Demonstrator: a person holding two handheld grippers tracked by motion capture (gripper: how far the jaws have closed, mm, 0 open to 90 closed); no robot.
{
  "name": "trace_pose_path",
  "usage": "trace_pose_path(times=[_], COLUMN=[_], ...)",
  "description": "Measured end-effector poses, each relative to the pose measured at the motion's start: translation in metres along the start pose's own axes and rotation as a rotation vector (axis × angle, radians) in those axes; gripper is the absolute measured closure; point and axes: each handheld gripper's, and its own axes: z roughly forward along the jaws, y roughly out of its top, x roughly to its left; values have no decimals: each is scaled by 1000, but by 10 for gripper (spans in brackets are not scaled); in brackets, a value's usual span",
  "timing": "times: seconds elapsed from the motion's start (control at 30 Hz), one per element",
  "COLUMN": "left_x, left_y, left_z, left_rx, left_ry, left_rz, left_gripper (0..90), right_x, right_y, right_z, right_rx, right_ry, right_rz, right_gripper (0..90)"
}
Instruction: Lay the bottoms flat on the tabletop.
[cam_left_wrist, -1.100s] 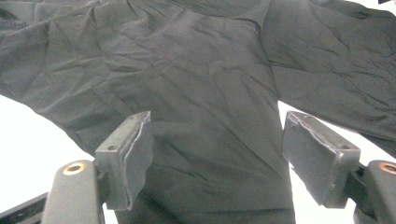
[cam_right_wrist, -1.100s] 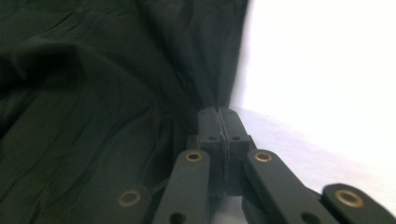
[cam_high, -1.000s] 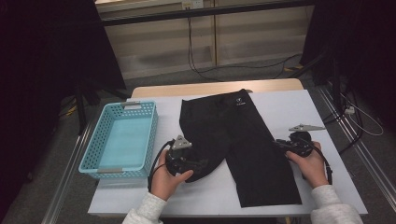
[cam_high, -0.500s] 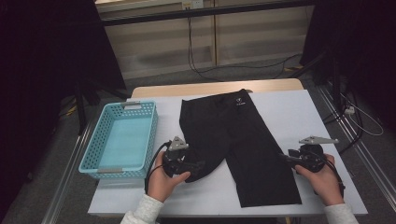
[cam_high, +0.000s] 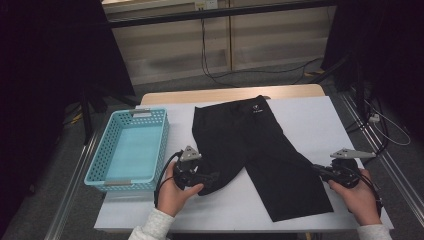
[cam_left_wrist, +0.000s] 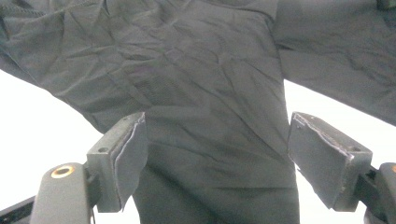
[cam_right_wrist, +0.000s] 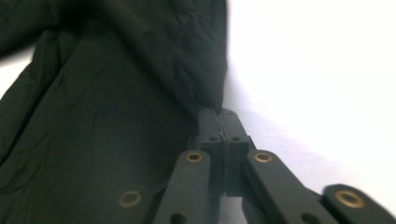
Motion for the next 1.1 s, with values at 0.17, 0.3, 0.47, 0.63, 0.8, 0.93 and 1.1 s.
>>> trace_pose_path(times=[0.17,0.3,0.47,0.63,0.8,0.93,1.1], left_x=[0,1,0,-1,-5,-8,-13], left_y=[-1,-2,-8,-13,-19,-23,-28], left_z=[0,-4,-10,-13,-13,-12,-7], left_rx=[14,6,17,41,39,74,100], left_ry=[-1,4,-6,4,-4,3,-12], left_rz=[0,-14,-1,18,39,72,96], left_gripper=[200,197,207,224,270,361,477], right_x=[3,3,12,34,51,58,63], right_y=[-3,-10,1,12,20,23,26], right_z=[0,-1,-6,-1,12,23,29], right_rx=[10,48,-13,-47,-63,-67,-93], right_ry=[-2,33,6,38,73,78,63], right_rz=[5,-29,-55,-121,-143,-156,-147], right_gripper=[605,875,570,396,327,269,230])
